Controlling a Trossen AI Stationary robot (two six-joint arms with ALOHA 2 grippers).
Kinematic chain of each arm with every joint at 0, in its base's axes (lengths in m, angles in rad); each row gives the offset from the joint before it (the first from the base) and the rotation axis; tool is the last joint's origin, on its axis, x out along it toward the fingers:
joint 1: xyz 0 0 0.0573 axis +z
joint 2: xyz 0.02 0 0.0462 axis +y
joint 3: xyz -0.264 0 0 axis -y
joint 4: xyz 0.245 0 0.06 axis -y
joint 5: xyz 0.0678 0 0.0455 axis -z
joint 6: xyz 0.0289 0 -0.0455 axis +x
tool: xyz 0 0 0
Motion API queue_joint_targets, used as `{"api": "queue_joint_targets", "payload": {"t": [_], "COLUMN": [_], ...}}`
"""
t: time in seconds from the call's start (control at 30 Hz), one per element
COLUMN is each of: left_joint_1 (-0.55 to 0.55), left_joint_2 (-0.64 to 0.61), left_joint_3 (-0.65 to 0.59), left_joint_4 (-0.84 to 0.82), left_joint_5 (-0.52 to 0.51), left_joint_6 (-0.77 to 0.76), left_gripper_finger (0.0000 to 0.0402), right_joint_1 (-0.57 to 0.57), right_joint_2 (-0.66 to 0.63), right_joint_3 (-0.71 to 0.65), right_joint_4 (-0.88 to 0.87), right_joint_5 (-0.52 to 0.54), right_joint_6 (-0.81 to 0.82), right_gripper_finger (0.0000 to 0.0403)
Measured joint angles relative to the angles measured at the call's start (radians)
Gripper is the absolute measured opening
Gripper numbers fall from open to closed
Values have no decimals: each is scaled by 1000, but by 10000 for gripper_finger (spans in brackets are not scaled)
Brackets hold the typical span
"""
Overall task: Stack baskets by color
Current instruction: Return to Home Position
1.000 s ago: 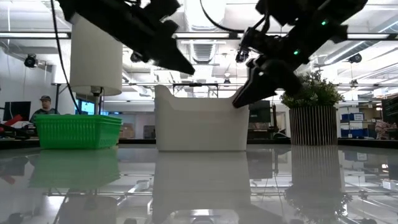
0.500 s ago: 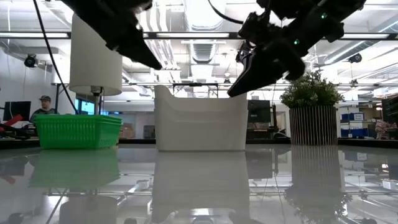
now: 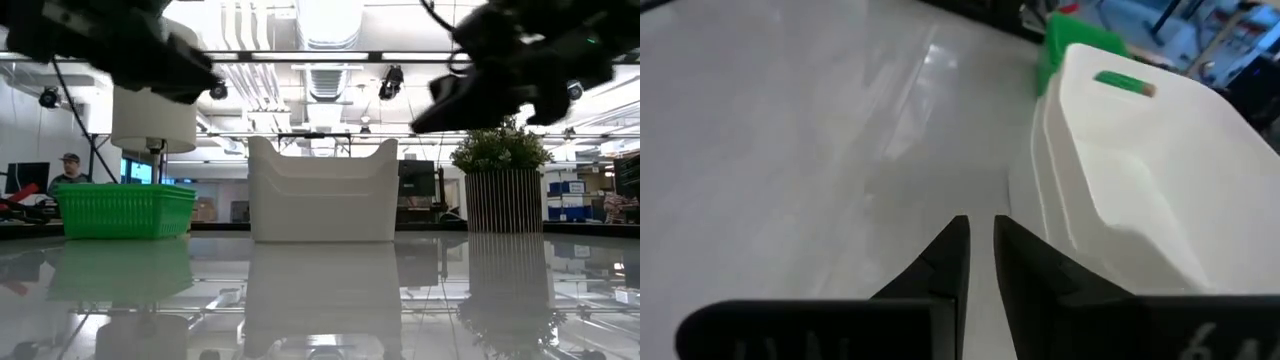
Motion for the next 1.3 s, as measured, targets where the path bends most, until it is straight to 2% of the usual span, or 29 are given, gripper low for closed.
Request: {"api": "queue_joint_targets", "payload": {"t": [0.23,0.43,0.6,0.7,0.83,0.97,1.3], "left_joint_1": [53,70,70,70,70,70,70], "left_joint_2": [-247,-496,-679,-758,-871,-947,-1016], "left_joint_3": [-303,-489,-494,-496,-497,-497,-499], "left_joint_4": [274,328,166,70,-59,-80,-117], "left_joint_5": [0,-39,-80,-80,-80,-82,-106], "left_joint_6": [-3,-6,-5,-6,-7,-5,-5], "left_gripper_finger": [0,0,0,0,0,0,0], "right_joint_1": [-4,-6,-8,-12,-12,-12,-12], "right_joint_2": [-242,-505,-722,-853,-1022,-1177,-1176], "right_joint_3": [-210,-332,-418,-463,-470,-462,-453], "right_joint_4": [81,74,47,-9,-180,-351,-389], "right_joint_5": [10,35,38,82,113,114,104], "right_joint_6": [12,14,-21,-52,-69,-65,-72], "right_gripper_finger": [43,43,43,43,43,43,43]}}
